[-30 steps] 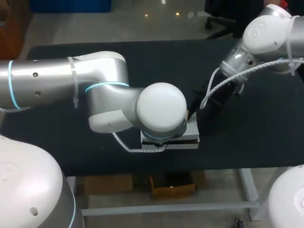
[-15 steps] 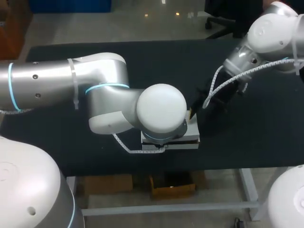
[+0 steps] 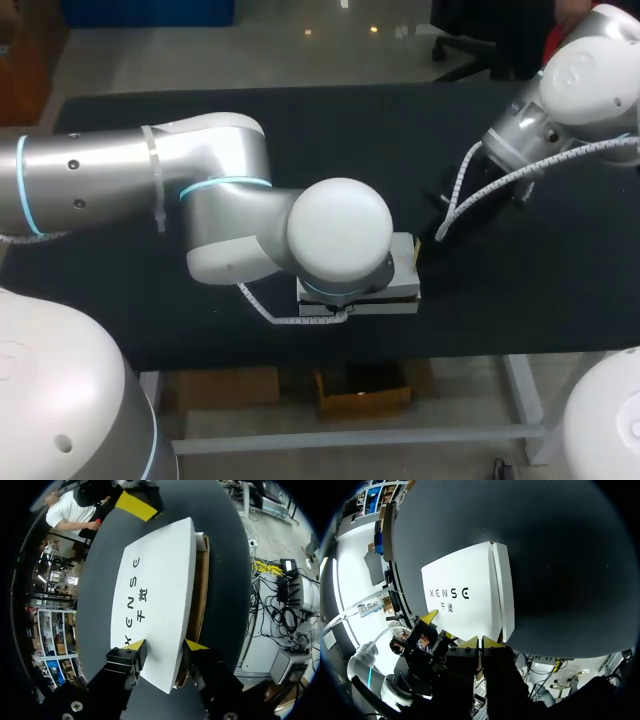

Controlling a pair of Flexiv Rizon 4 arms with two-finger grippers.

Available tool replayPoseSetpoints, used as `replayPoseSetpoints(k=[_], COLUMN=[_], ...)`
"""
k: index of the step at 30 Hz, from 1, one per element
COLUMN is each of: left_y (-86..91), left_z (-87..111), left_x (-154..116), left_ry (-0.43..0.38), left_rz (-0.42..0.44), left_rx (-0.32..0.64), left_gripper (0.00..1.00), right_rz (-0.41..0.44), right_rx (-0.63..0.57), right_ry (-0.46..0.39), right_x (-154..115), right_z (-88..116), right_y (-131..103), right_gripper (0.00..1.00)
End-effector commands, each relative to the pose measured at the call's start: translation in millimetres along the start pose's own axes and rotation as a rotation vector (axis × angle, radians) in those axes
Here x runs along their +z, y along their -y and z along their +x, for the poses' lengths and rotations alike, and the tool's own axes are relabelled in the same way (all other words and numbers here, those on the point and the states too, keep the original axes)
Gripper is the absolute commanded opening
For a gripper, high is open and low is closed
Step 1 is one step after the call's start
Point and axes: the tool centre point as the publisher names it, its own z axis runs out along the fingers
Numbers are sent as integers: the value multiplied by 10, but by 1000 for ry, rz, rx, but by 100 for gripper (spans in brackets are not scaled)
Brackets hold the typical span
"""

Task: Assemble the packaging by folding the flat box into shape, placing the metal phone stand inside, and closing the box properly

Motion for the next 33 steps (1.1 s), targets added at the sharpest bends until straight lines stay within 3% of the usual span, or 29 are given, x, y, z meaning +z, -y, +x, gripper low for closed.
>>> replayPoseSetpoints(k=[1, 33], left_y=[23, 18], left_z=[19, 25], left_x=[10, 21], left_ry=[4, 3], left_rz=[-7, -9], left_rx=[0, -2], left_gripper=[47, 47], right_rz=[-21, 33], right_rx=[-17, -14], right_ry=[4, -1], right_x=[40, 281], right_z=[29, -14], right_y=[81, -40], right_gripper=[0, 0])
